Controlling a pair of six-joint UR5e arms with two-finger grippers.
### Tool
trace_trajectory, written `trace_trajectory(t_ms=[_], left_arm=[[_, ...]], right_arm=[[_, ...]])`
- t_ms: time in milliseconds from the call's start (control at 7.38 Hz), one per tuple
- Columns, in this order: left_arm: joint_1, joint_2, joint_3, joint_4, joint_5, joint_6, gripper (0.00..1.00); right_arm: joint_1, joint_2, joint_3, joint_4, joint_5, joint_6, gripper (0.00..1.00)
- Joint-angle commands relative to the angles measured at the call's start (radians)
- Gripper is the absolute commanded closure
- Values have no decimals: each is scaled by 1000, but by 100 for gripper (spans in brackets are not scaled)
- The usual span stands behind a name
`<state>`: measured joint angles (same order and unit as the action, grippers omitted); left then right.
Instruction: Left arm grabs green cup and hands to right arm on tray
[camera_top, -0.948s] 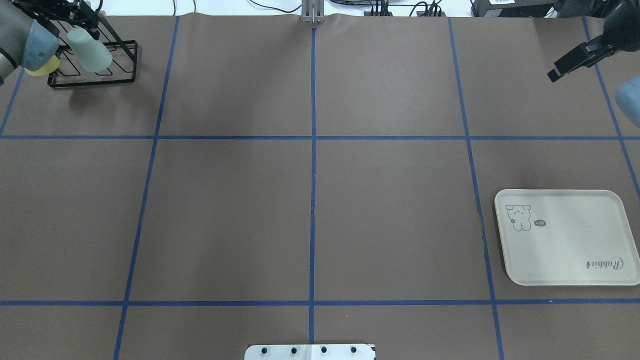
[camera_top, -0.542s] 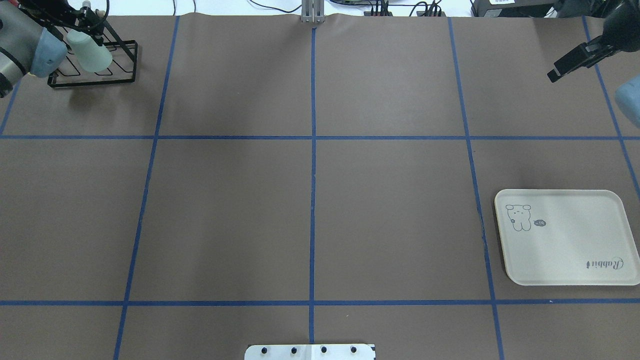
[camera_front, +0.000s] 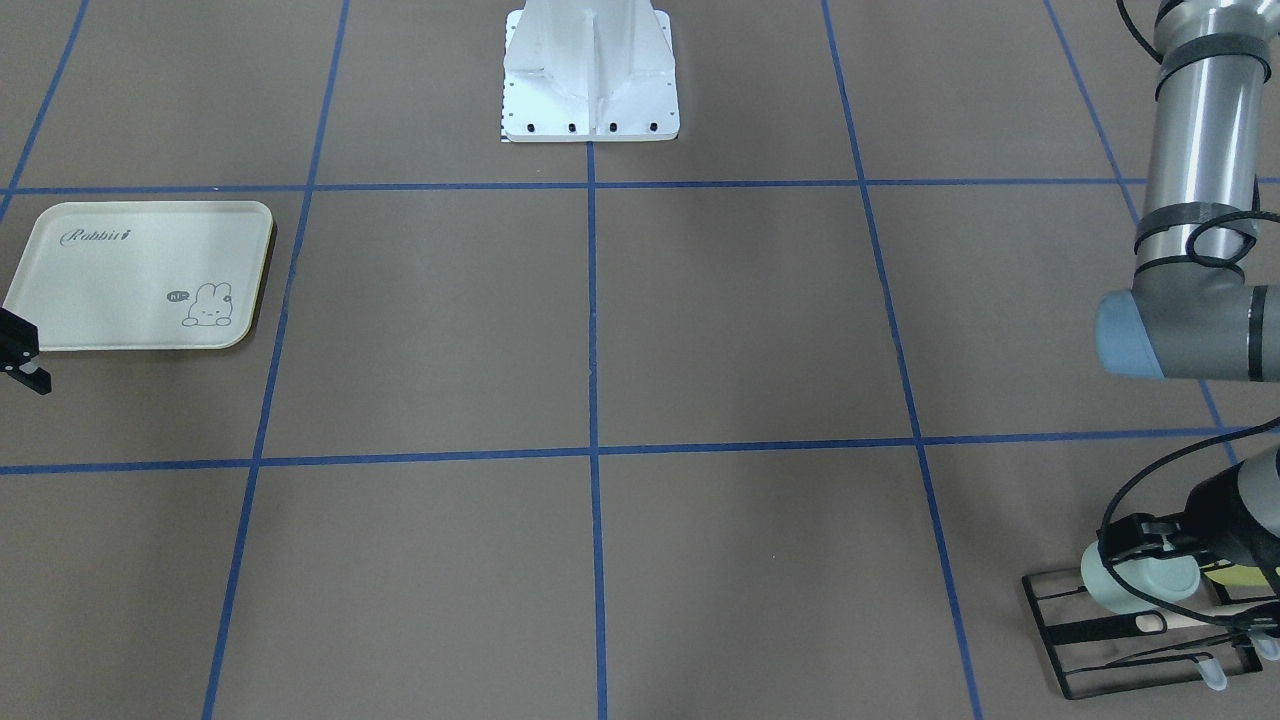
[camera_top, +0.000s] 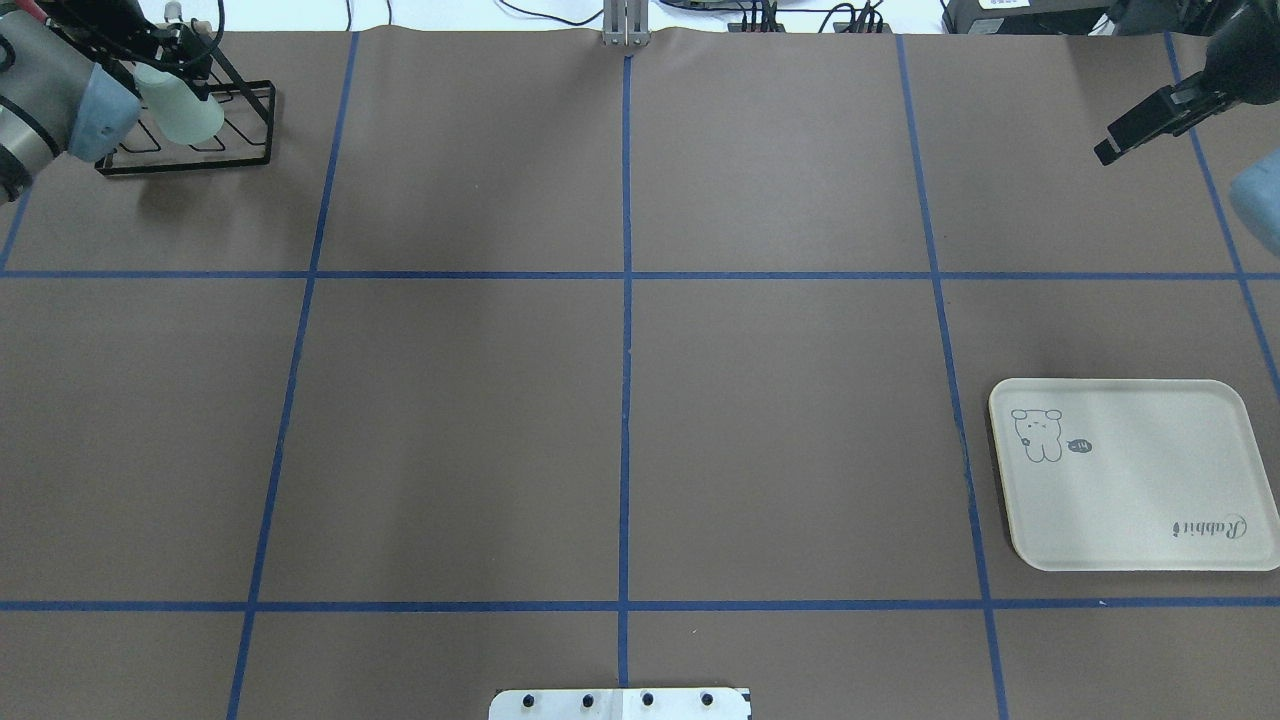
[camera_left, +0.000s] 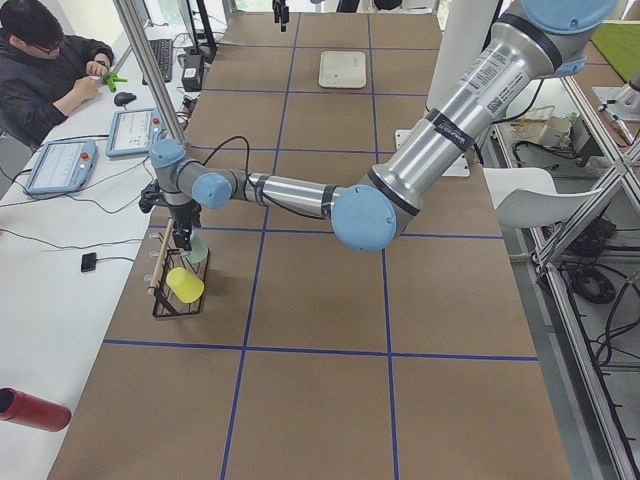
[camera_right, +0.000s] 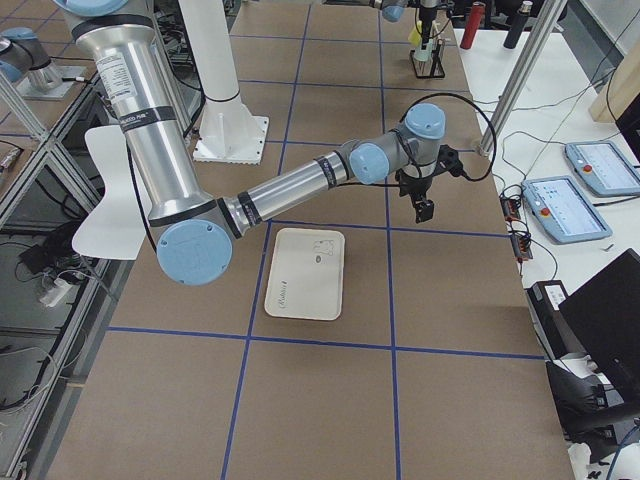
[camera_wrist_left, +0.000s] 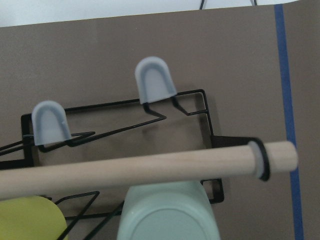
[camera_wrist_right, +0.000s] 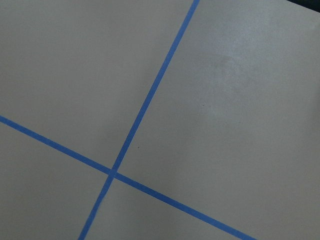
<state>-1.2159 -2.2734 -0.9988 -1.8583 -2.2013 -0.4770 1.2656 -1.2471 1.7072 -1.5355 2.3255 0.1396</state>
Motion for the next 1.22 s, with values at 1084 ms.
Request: trace_trajectory(t_ms=[1084], left_arm=[[-5, 2, 0, 1, 14, 11, 28]], right_arm=[[0, 0, 5, 0, 0, 8, 0]])
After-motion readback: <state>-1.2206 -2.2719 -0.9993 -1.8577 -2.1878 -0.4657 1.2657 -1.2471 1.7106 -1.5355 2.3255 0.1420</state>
